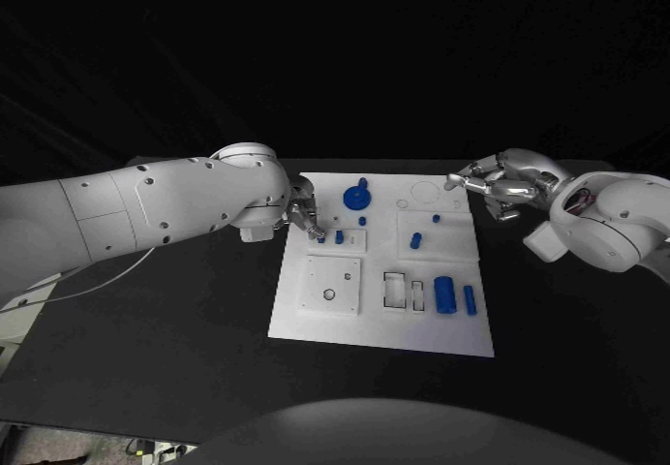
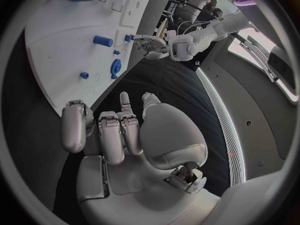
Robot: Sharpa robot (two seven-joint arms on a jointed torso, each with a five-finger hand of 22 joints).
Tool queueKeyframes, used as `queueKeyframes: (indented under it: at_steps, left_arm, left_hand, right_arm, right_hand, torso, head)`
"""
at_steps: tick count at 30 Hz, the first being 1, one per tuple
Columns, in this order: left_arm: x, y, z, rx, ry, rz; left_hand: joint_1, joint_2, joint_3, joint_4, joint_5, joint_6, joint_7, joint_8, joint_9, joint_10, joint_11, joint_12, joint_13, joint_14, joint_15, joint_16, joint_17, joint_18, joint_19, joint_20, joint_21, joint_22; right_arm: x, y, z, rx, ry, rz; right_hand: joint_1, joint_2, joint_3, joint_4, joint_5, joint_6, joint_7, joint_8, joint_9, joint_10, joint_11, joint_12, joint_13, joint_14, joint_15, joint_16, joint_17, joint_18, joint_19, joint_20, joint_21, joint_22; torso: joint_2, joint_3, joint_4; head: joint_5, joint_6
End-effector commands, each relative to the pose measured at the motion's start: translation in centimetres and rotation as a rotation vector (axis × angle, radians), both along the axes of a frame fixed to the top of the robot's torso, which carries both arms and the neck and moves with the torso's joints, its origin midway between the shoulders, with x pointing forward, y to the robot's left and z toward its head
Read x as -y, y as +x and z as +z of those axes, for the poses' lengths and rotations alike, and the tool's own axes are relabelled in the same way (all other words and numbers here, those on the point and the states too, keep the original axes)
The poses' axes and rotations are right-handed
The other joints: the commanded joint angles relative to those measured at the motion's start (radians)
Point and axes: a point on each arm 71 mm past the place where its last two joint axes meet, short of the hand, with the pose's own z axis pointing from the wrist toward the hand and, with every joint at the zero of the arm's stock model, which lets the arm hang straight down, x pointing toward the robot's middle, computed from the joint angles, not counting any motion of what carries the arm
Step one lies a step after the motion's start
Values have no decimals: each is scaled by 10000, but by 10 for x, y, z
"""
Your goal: Assemble the parts on the task board
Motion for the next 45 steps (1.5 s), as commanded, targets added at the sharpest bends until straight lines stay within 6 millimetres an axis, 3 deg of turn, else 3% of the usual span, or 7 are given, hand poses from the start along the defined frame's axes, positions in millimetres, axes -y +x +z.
queueKeyframes:
  at_steps: [1,23,45]
  left_arm:
    - [3,-1,0,181,23,-187]
    - [-1,-2,-1,111,407,-43]
    - [7,-2,-1,32,219,-10]
  left_hand:
    - [40,-72,768,-659,30,89,-64,66,19,1040,-44,1,2629,1055,-42,24,2633,-14,171,-82,-28,1526]
    - [-45,-126,1083,-773,-50,261,-96,181,98,1040,-73,1,2629,1055,-67,24,2633,-22,205,-102,-6,1555]
    - [-170,-221,1483,-961,140,336,-136,382,283,1040,-118,1,2629,1055,-111,24,2633,-25,232,-144,-9,1572]
  right_arm:
    - [-1,-1,0,11,34,152]
    - [-1,-1,-3,-29,25,131]
    - [-1,-1,-3,-10,27,110]
  right_hand:
    - [126,-3,-11,-66,46,62,-18,-46,13,1114,27,-37,2609,1043,60,34,2634,66,-36,0,-56,1739]
    - [212,-57,-3,-107,55,69,-12,-51,18,1114,32,-37,2609,1043,66,34,2634,71,-50,3,-76,1733]
    - [341,-115,20,-167,56,89,-15,-50,28,1114,34,-37,2609,1043,67,34,2634,69,-43,7,-76,1735]
  torso:
    - [3,8,-6]
    - [0,9,7]
    - [6,10,-1]
  head:
    - [16,-1]
    - [21,-1]
    - [40,-1]
